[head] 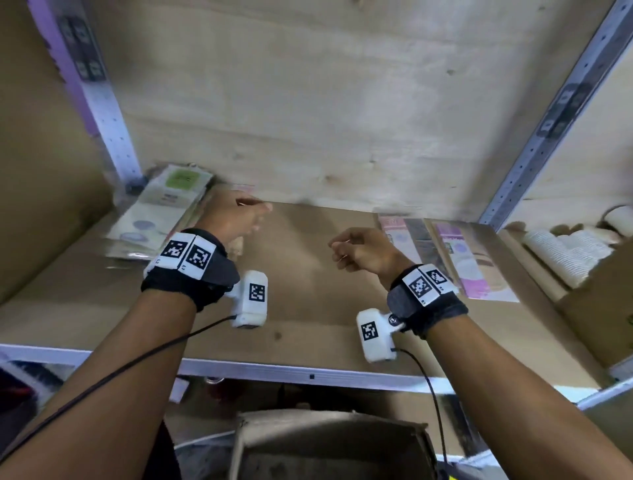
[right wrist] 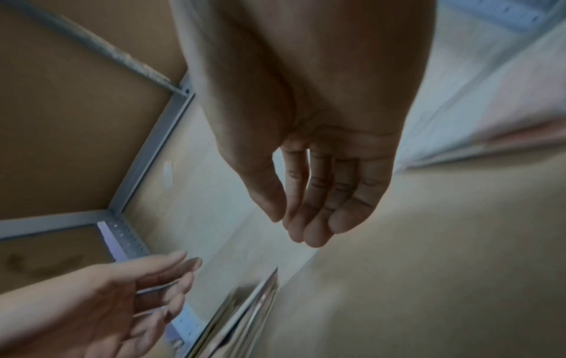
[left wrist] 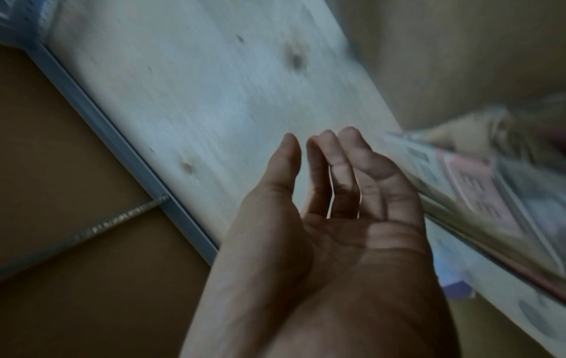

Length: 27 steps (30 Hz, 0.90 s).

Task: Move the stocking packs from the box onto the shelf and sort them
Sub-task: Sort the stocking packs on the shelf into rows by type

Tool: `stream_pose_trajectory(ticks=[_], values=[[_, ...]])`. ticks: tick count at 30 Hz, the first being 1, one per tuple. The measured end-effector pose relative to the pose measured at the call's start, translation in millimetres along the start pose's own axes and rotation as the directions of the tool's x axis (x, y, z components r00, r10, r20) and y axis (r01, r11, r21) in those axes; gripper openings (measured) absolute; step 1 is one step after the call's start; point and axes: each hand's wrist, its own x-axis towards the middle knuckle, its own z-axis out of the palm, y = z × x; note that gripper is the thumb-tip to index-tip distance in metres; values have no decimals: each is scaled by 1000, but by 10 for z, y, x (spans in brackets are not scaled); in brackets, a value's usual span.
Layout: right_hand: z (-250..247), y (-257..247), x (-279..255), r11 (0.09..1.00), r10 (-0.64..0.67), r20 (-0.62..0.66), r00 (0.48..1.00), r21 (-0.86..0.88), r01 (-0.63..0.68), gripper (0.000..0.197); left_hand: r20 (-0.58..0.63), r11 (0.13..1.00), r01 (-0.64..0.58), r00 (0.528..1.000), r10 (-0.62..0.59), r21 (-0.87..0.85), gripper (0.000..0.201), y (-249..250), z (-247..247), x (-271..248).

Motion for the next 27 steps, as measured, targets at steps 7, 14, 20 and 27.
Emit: stream_pose_trajectory(ticks=[7, 14, 20, 27], values=[[798, -508, 540, 997, 72, 165, 984, 18, -76, 11, -180, 995, 100, 979, -100, -11, 8, -236, -716, 230], [1521, -576, 1050, 999, 43, 147, 988, -23, -40, 24, -204, 993, 110, 972, -114, -31, 17, -440, -957, 333], [1696, -536, 1242, 992, 29, 159, 987, -123, -9, 57, -183, 989, 141, 972, -146, -39, 14, -486, -855, 399], [1229, -398, 1031, 985, 58, 139, 989, -171, -34, 24, -166, 992, 122, 978, -123, -14, 14, -435, -703, 381]])
